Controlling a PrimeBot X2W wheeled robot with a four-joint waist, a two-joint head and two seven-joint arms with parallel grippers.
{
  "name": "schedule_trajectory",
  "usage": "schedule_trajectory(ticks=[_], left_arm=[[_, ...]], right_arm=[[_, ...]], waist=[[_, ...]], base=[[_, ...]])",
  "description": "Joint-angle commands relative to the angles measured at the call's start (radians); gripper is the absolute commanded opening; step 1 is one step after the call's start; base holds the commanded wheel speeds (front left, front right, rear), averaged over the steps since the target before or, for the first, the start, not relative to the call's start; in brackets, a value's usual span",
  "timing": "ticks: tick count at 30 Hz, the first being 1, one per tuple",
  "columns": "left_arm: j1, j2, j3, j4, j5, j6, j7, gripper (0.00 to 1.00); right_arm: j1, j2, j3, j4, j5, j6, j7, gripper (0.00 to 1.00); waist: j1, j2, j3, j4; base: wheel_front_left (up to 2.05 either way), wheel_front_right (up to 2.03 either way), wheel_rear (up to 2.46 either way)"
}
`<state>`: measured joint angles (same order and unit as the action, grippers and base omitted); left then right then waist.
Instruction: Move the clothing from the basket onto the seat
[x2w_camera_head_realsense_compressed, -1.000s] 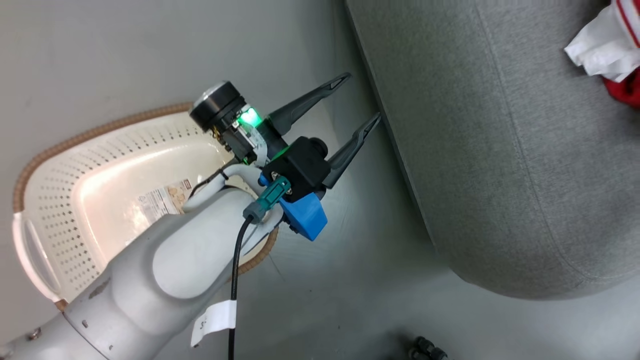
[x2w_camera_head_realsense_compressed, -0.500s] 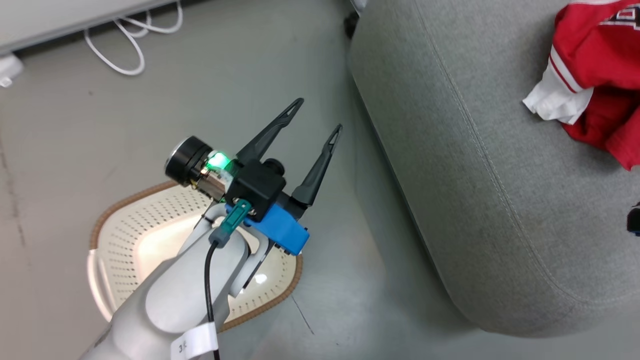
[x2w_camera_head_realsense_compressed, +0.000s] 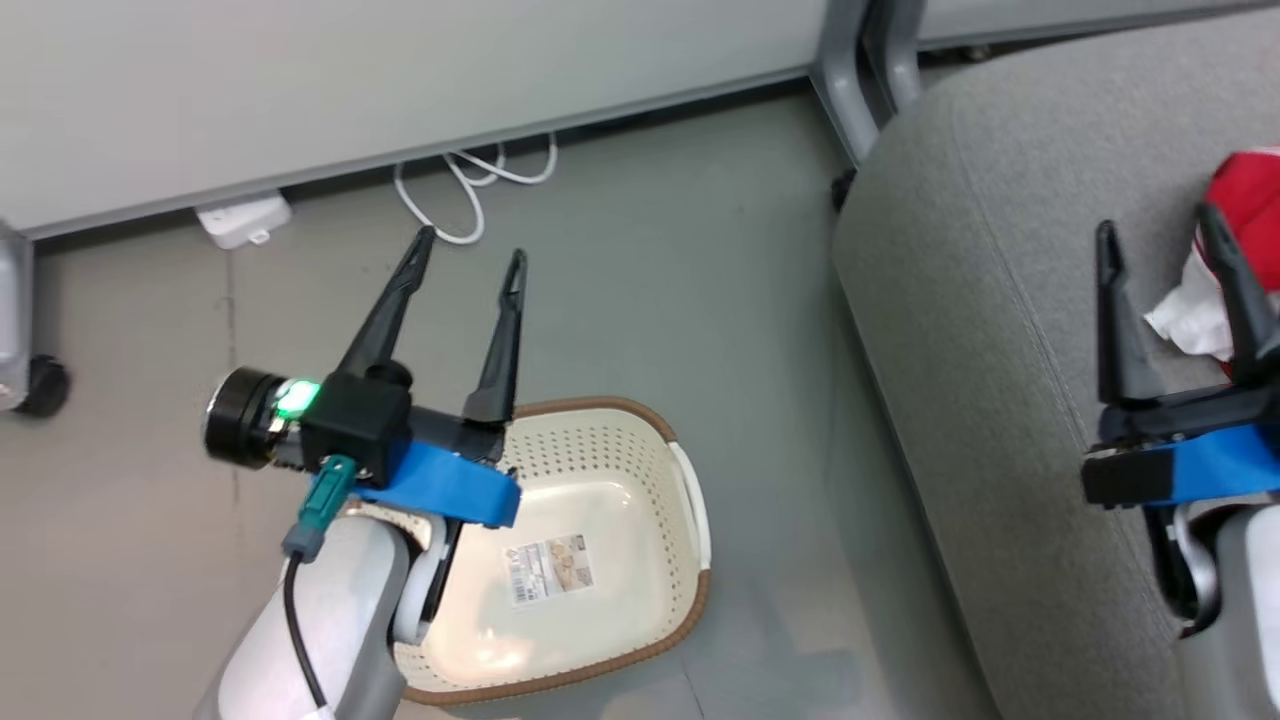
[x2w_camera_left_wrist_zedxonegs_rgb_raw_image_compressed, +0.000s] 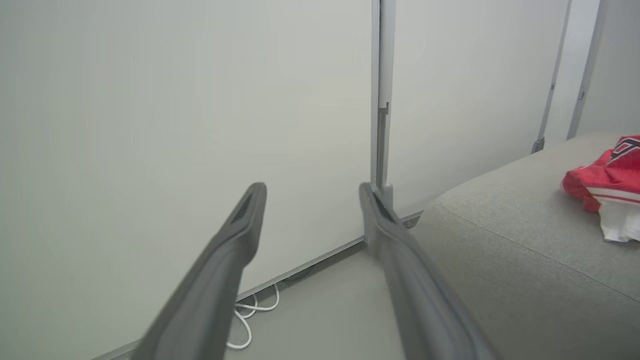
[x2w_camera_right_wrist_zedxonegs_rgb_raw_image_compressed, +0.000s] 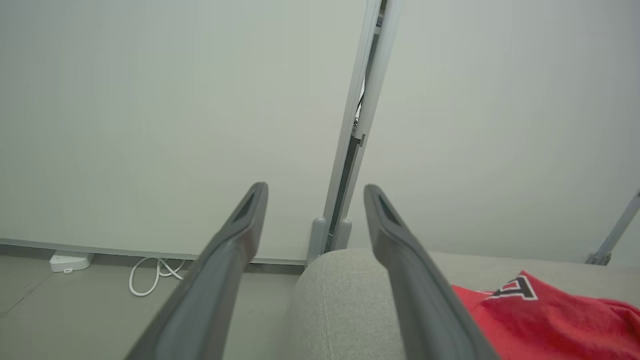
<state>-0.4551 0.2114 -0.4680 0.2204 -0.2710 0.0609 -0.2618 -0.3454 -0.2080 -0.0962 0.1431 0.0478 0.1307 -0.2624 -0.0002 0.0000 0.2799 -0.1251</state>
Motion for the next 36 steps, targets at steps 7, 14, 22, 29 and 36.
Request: schedule_trajectory(ticks=[7,14,22,29,36], left_arm=[[0.144,-0.038,0.171,-0.034,0.053,-0.016,-0.005,1.00],[0.233,-0.074,0.272,-0.041,0.082,-0.044,-0.005,1.00],[0.330,-0.109,0.350,-0.033,0.118,-0.097,-0.004,1.00],[0.388,-0.135,0.387,-0.025,0.133,-0.132,-0.004,1.00],[0.411,-0.149,0.411,-0.017,0.146,-0.152,-0.004,1.00]], right_arm=[[0.049,0.036,0.088,-0.005,0.013,0.000,-0.004,1.00],[0.110,0.068,0.099,0.009,0.023,0.000,-0.004,1.00],[0.191,0.096,0.080,0.035,0.037,0.000,-0.004,1.00],[0.257,0.120,0.064,0.050,0.051,0.000,-0.004,1.00],[0.306,0.143,0.059,0.061,0.065,0.000,-0.004,1.00]], waist=[[0.0002,0.0000,-0.109,0.109],[0.0002,0.0000,-0.169,0.154],[0.0002,0.0000,-0.229,0.178],[0.0002,0.0000,-0.267,0.189],[0.0002,0.0000,-0.283,0.195]], base=[[0.00,0.00,0.00],[0.00,0.00,0.00],[0.00,0.00,0.00],[0.00,0.00,0.00],[0.00,0.00,0.00]])
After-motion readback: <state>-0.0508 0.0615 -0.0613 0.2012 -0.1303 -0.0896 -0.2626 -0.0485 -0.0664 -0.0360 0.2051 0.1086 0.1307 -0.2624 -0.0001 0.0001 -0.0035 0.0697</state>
